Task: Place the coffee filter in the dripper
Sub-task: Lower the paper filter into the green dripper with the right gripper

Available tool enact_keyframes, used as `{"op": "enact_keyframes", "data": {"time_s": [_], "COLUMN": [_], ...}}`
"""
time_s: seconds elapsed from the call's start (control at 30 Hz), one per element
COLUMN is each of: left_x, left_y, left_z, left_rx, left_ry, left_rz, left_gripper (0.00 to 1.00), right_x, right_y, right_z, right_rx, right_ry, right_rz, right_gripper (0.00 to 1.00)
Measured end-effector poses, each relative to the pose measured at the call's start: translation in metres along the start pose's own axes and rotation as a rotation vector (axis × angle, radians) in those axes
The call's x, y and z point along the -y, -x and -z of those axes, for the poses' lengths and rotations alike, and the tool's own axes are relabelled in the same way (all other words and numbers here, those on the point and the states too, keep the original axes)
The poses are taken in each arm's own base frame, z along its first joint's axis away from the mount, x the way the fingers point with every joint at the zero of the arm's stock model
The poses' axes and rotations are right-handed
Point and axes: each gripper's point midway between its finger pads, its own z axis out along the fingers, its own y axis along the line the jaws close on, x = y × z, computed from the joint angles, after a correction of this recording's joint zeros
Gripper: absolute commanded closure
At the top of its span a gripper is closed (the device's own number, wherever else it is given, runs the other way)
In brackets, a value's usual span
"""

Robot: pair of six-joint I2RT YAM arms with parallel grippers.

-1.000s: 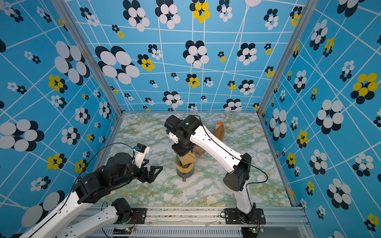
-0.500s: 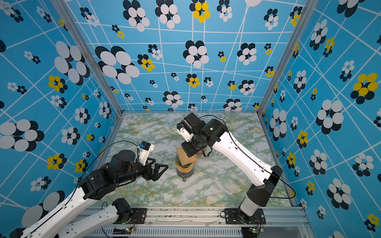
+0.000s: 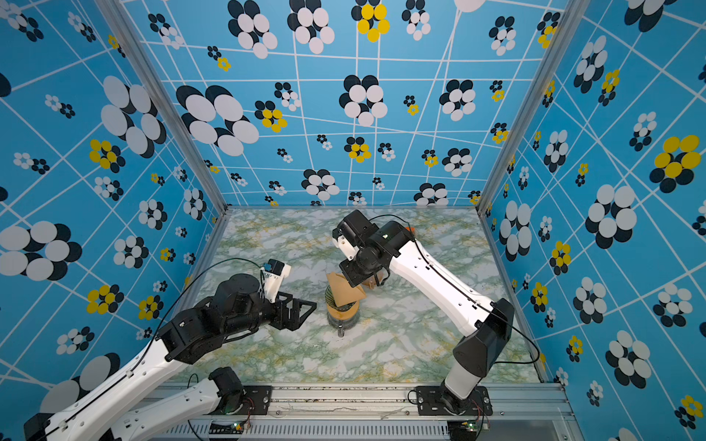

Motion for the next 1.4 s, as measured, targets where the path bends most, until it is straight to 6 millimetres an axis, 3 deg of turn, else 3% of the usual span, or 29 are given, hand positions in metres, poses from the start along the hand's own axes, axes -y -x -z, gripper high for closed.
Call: {"op": "enact_keyframes", "data": {"time_s": [0.2, 0.73, 1.03, 1.4], "left_x": [0.005, 0.006, 0.004, 0.005], "left_y": [0.007, 0.007, 0.004, 0.004], "left_z": [0.003, 0.003, -0.001, 0.003], "left_rx": [0.033, 0.026, 0.000, 0.007], "left_ry": [-0.019, -0.020, -0.006, -0.010], "left_rz": [0.003, -0.051, -0.060, -0.061], "left_gripper": [0.01, 0.01, 0.01, 0.01], "right_x": [-0.003, -0.026, -0.036, -0.032], "right_y": [-0.002, -0.005, -0.011, -0.014], "right_z": [-0.012, -0.013, -0.032, -0.047], "right_rx": [-0.033, -0.049, -0.101, -0.137], "right_ry": [0.018, 0.122, 0.119, 0.084], "right_rz": [0.014, 0.041, 0.065, 0.068], "right_gripper": [0.98, 0.95, 0.83, 0.76]}}
